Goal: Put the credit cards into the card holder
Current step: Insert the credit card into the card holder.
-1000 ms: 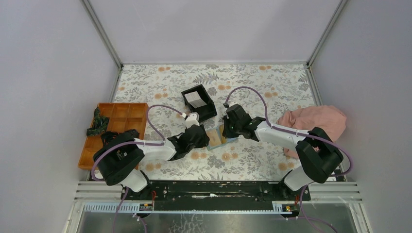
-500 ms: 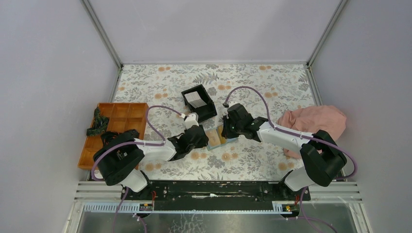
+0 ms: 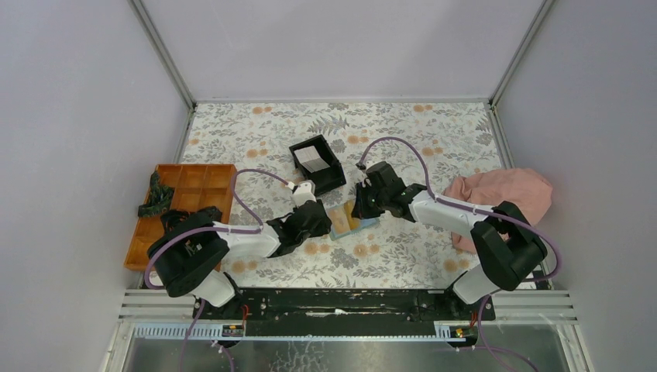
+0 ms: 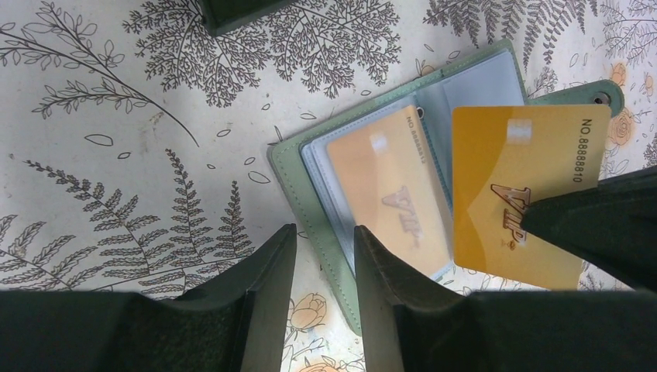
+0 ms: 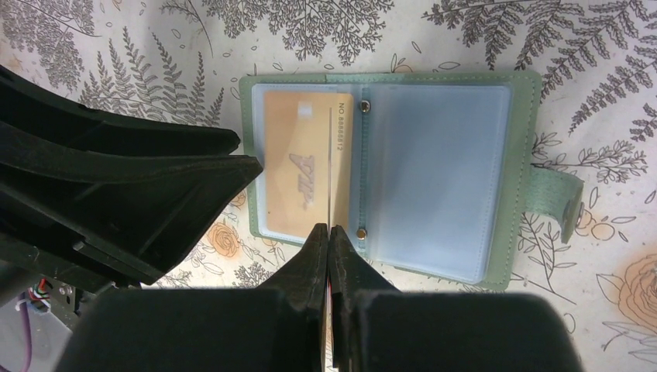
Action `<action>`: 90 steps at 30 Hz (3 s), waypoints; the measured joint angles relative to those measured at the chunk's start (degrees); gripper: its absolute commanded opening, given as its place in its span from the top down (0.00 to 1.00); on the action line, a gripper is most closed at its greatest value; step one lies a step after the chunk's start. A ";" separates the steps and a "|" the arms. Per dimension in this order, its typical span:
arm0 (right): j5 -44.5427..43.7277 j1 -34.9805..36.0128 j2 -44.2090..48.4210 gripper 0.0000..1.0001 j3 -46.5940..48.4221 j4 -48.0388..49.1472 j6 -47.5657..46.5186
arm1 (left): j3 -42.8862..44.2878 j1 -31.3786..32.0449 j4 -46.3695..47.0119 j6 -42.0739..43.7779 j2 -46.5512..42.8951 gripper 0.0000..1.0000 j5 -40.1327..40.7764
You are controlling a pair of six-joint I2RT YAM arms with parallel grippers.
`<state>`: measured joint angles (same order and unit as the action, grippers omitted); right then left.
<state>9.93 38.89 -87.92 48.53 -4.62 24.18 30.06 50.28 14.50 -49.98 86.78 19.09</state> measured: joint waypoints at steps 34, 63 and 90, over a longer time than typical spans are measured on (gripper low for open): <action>6.84 -3.82 -3.96 1.00 -0.42 5.46 -0.76 | 0.11 0.20 0.31 0.02 0.66 0.61 1.86; 10.34 -6.32 -5.03 1.00 -6.97 15.08 2.93 | 1.27 0.20 0.31 0.46 2.19 0.67 3.69; 10.78 -6.38 -3.67 1.00 -13.55 23.82 8.20 | 1.42 0.20 1.16 -0.31 2.80 0.72 4.07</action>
<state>20.71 32.51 -91.59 34.98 19.20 32.38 31.48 50.48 15.66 -50.28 89.58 23.16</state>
